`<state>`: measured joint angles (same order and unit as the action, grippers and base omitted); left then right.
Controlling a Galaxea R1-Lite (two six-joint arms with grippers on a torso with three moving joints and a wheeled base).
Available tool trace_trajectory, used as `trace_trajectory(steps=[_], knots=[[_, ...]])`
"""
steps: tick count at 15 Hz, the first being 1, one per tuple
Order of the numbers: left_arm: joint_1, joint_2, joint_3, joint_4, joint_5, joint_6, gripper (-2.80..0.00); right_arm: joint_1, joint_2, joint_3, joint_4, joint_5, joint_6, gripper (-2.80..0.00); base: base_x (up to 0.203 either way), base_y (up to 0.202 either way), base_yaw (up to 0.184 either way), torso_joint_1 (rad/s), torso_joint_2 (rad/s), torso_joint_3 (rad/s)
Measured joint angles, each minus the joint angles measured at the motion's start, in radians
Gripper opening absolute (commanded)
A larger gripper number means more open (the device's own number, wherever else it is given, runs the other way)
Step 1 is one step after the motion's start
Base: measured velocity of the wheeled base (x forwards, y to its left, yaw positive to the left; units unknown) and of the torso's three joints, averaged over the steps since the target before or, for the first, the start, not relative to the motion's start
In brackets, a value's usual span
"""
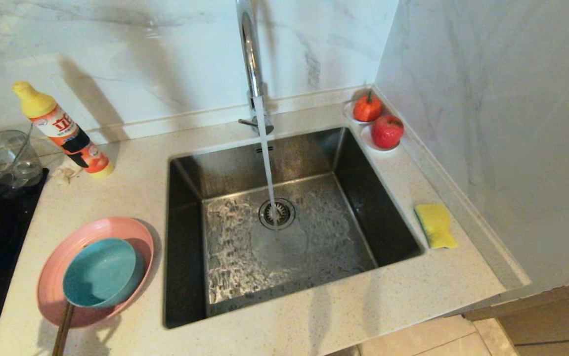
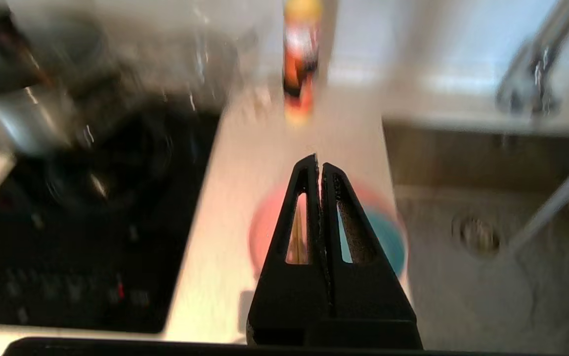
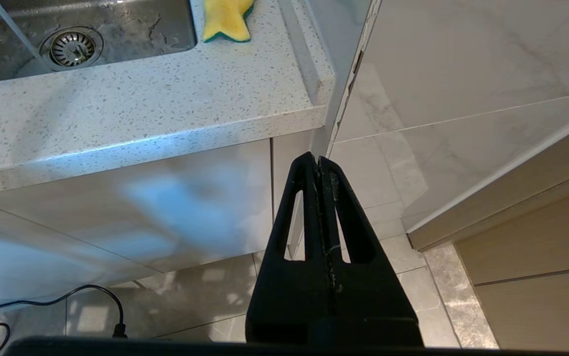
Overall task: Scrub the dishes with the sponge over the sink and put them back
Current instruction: Rinse the chopsticks
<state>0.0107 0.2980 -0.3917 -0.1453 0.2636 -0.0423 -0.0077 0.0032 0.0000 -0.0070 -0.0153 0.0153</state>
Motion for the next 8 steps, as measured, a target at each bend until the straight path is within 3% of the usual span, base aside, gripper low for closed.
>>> trace_trajectory(steps=[5,8], knots=[[-0.004,-0.244,0.306,0.031,-0.145,0.019,-2.8,0.0,0.0,0.0,0.0,0.0,0.0,-2.8,0.0,0.0,0.0,0.0,0.0,0.0],[-0.005,-0.287,0.38,0.09,-0.25,0.027,-2.8,0.0,0.0,0.0,0.0,0.0,0.0,-2.8,0.0,0.0,0.0,0.0,0.0,0.0]])
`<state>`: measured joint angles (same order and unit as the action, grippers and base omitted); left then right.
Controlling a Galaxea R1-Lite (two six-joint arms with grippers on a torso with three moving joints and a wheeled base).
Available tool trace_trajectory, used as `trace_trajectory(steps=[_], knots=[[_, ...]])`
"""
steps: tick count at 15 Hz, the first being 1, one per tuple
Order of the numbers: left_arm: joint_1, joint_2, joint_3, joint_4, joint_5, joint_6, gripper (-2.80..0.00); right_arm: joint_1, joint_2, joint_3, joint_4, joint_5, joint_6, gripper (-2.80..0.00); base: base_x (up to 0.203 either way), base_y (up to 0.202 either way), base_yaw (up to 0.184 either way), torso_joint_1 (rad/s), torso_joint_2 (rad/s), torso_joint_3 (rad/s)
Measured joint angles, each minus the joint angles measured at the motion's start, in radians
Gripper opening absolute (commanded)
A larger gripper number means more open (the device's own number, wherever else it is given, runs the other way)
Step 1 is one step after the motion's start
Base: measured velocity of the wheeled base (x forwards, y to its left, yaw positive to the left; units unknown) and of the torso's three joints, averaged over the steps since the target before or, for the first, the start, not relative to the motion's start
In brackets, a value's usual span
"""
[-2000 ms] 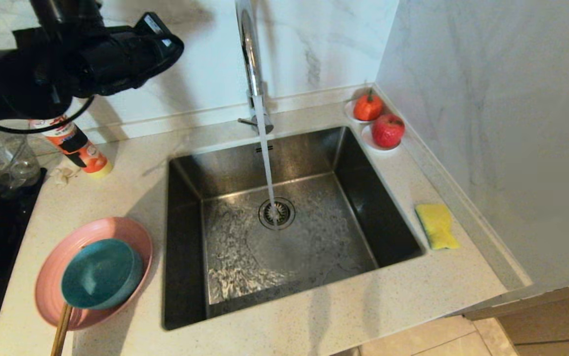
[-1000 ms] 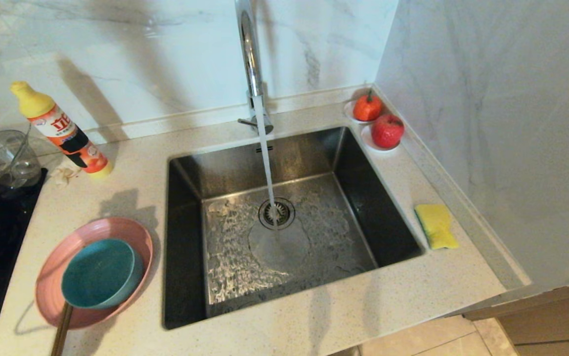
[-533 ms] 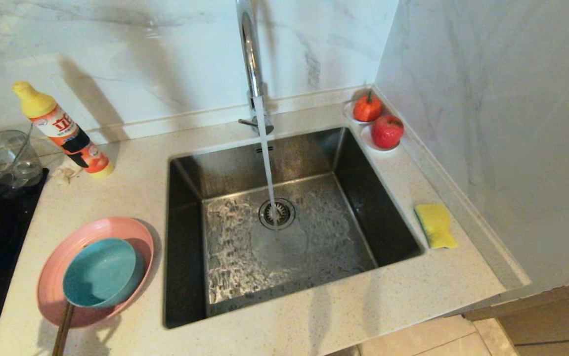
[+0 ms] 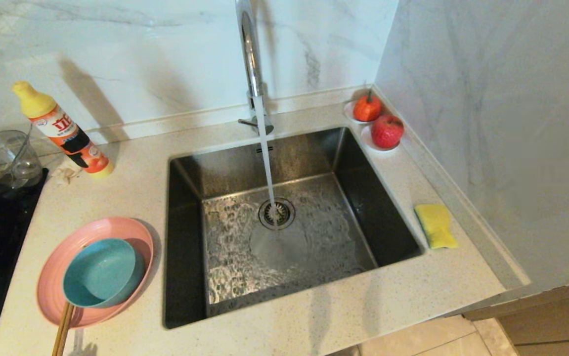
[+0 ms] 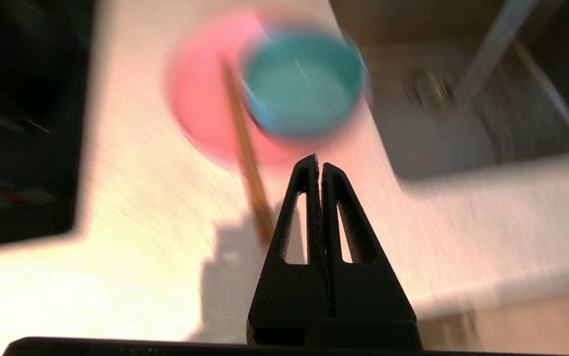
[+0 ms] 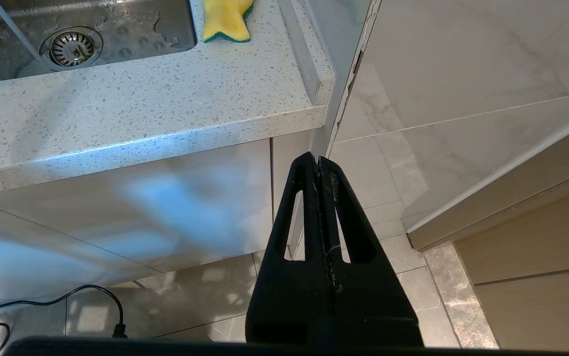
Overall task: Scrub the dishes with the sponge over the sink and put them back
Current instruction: Rinse the chopsticks
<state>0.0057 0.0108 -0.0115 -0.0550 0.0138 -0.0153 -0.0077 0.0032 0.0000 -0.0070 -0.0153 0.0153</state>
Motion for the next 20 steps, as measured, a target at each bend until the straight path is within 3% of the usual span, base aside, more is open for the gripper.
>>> trace_trajectory(steps=[4,20], knots=[[0.0,-0.014,0.006,0.055,-0.014,0.033,-2.8,0.0,0.0,0.0,0.0,0.0,0.0,-2.8,0.0,0.0,0.0,0.0,0.0,0.0],[0.0,-0.016,0.011,0.044,-0.015,0.021,-2.8,0.0,0.0,0.0,0.0,0.0,0.0,-2.8,0.0,0.0,0.0,0.0,0.0,0.0]])
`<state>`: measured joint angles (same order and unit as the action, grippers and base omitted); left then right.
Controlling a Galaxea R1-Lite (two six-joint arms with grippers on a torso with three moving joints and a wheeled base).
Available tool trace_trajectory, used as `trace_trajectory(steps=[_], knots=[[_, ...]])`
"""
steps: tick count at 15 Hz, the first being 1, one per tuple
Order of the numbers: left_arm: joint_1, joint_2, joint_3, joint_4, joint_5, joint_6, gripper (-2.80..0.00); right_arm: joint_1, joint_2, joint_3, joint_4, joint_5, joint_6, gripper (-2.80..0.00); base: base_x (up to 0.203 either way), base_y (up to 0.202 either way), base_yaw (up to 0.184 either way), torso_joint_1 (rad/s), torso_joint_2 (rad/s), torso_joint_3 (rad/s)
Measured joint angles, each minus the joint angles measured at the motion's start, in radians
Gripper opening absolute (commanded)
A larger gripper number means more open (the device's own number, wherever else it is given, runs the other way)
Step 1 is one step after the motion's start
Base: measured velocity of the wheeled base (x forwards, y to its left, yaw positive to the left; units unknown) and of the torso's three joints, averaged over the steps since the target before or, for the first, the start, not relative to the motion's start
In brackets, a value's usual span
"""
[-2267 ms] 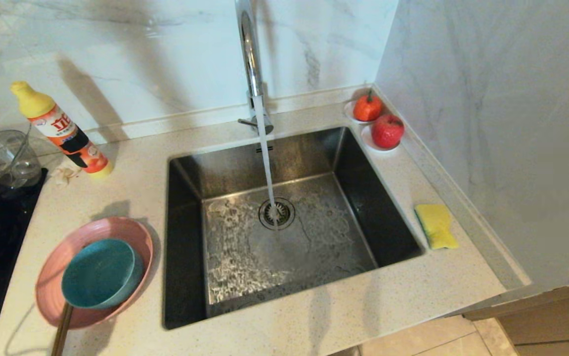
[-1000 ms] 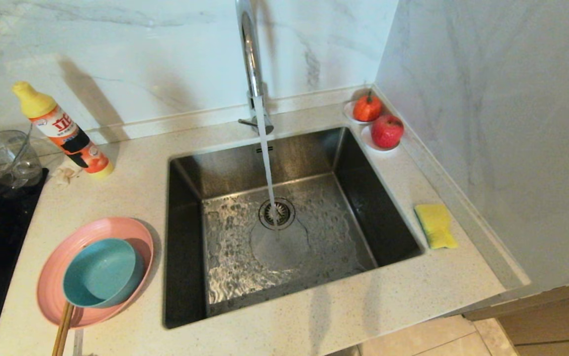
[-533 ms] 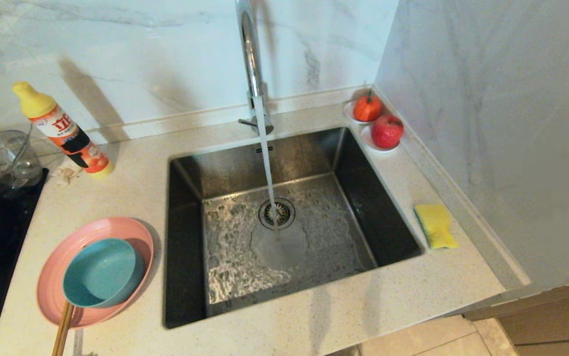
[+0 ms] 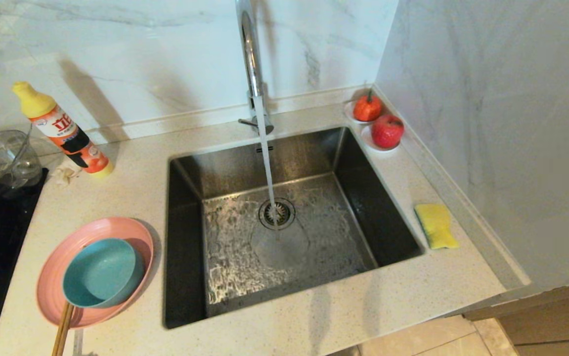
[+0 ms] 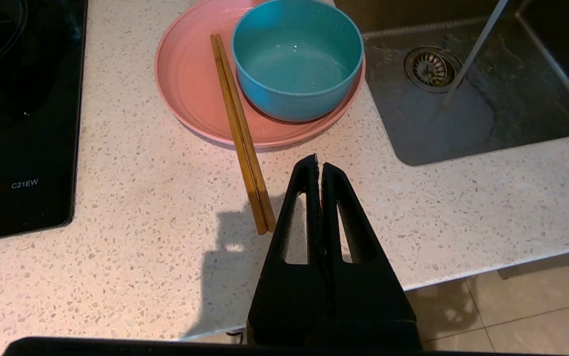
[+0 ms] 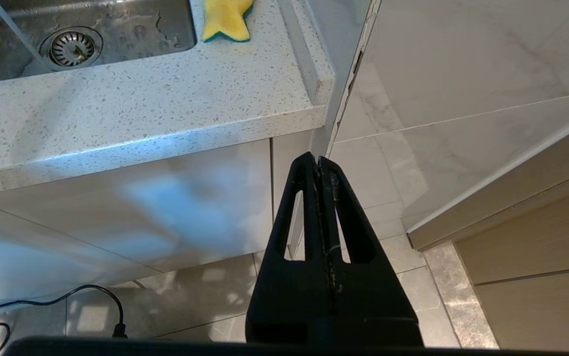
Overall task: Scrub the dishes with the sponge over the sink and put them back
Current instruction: Rinse the chopsticks
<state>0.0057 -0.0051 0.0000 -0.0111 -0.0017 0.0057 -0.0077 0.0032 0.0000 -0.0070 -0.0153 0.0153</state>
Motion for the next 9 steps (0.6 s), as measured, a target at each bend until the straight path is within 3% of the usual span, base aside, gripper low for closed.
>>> trace_trajectory(steps=[9], knots=[[0.0,0.001,0.0,0.002,0.001,0.003,-2.8,0.0,0.0,0.0,0.0,0.0,0.0,-2.8,0.0,0.0,0.0,0.0,0.0,0.0]])
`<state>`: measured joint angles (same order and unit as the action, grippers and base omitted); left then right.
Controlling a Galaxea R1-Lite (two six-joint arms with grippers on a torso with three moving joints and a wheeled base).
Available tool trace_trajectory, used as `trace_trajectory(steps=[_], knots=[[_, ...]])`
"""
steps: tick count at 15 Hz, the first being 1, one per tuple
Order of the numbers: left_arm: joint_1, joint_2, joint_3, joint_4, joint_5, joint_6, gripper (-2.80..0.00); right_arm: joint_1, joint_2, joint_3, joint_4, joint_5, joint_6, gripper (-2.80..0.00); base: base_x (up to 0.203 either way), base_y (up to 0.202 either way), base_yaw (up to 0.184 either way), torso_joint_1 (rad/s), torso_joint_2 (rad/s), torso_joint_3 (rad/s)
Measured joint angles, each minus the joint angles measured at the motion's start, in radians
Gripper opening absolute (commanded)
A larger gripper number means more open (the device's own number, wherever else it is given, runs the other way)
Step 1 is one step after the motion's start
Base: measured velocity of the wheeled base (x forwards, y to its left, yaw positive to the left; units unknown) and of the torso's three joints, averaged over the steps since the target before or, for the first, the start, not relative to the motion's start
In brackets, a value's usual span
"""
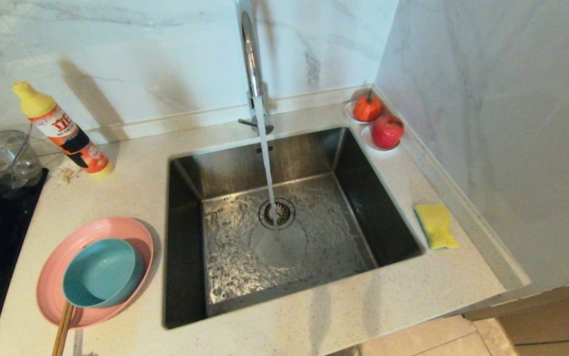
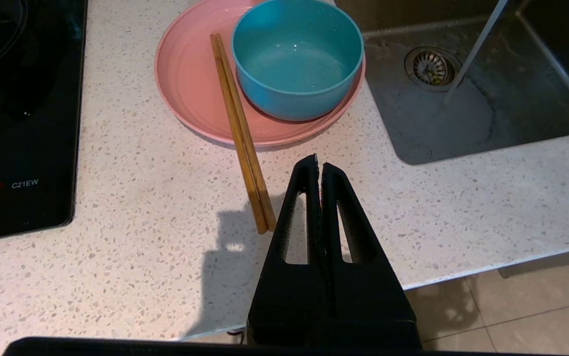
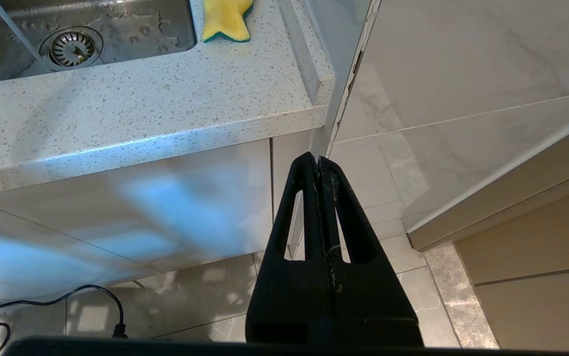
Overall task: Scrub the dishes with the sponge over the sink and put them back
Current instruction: Rinse the chopsticks
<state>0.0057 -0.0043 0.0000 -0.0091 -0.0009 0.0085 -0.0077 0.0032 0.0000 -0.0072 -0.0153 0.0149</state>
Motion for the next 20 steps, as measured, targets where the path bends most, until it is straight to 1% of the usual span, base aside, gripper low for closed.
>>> trace_trajectory(steps=[5,7,9,11,12,14,17,18,20], knots=[[0.0,0.001,-0.002,0.007,0.004,0.003,-2.8,0.0,0.0,0.0,0.0,0.0,0.0,-2.8,0.0,0.0,0.0,0.0,0.0,0.0],[0.0,0.001,-0.027,-0.007,0.019,0.046,-2.8,0.0,0.0,0.0,0.0,0.0,0.0,-2.8,0.0,0.0,0.0,0.0,0.0,0.0],[0.0,0.004,-0.127,-0.008,0.046,0.066,-2.8,0.0,0.0,0.0,0.0,0.0,0.001,-2.8,0.0,0.0,0.0,0.0,0.0,0.0],[0.0,0.044,-0.272,0.013,0.06,0.078,-2.8,0.0,0.0,0.0,0.0,0.0,0.0,-2.8,0.0,0.0,0.0,0.0,0.0,0.0],[0.003,0.092,-0.353,0.037,0.063,0.082,-2.8,0.0,0.0,0.0,0.0,0.0,0.0,-2.8,0.0,0.0,0.0,0.0,0.0,0.0],[0.032,0.219,-0.511,0.106,0.061,0.083,-2.8,0.0,0.0,0.0,0.0,0.0,0.0,-2.8,0.0,0.0,0.0,0.0,0.0,0.0],[0.125,0.462,-0.702,0.281,0.025,0.103,-2.8,0.0,0.0,0.0,0.0,0.0,0.0,-2.8,0.0,0.0,0.0,0.0,0.0,0.0],[0.161,0.547,-0.762,0.371,0.003,0.118,-2.8,0.0,0.0,0.0,0.0,0.0,0.0,-2.8,0.0,0.0,0.0,0.0,0.0,0.0],[0.247,0.702,-0.893,0.612,-0.052,0.142,-2.8,0.0,0.0,0.0,0.0,0.0,0.0,-2.8,0.0,0.0,0.0,0.0,0.0,0.0]])
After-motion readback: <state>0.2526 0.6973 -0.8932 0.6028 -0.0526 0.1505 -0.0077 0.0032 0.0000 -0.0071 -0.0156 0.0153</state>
